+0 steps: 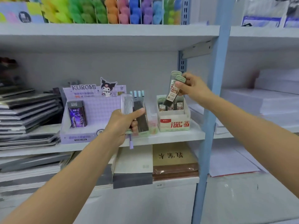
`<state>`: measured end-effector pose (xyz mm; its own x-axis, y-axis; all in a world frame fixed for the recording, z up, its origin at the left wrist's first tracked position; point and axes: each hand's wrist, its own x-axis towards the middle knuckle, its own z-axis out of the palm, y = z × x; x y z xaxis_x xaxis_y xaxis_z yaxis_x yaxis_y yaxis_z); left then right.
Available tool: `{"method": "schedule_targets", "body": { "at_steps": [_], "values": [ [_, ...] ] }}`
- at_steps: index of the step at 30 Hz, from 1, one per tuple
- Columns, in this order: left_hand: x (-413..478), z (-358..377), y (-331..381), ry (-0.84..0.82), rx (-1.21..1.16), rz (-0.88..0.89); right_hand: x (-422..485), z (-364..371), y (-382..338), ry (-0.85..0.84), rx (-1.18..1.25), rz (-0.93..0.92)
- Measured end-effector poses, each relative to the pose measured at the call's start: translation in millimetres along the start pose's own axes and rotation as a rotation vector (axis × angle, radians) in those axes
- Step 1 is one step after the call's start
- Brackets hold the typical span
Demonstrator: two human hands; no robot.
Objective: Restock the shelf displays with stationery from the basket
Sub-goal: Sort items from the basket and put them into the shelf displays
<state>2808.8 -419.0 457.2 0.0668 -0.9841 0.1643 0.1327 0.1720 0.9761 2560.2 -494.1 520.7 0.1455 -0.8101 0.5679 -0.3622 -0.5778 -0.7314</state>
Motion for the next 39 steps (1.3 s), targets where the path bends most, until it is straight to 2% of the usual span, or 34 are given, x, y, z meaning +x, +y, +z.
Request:
{"method": "schedule_targets", "body": {
  "at_steps": [6,10,15,20,23,27,32,39],
  "values": [
    [15.0,-1.6,-2.0,-0.009,0.055,0.085,19.7,2.4,19.6,0.037,-0.296,-0.014],
    [20.0,-0.3,-6.3,-0.007,0.056,0.103,23.3,-3.6,25.4,0.023,-0.389,-0.008],
    [21.3,-1.4,-12.8,-0.011,0.046,0.11,21.6,0.3,29.1,-0.021,-0.333,-0.006],
    [22.2,-5.9,-17.1,-0.017,0.028,0.121,17.8,-0.6,20.4,-0.116,-0.105,-0.04],
    [23.0,-5.9,-17.7,-0.011,0.022,0.121,13.2,11.8,21.7,-0.172,-0.202,-0.044],
    [22.2,-6.3,-17.9,-0.014,0.014,0.122,13.2,28.4,27.5,-0.152,-0.276,-0.055],
    [21.9,-8.5,-17.2,-0.01,0.015,0.112,15.2,31.7,31.3,-0.307,-0.323,-0.051],
    [20.1,-5.9,-14.5,-0.027,0.021,0.096,21.8,41.6,39.0,-0.119,-0.577,-0.137]
  ]
}}
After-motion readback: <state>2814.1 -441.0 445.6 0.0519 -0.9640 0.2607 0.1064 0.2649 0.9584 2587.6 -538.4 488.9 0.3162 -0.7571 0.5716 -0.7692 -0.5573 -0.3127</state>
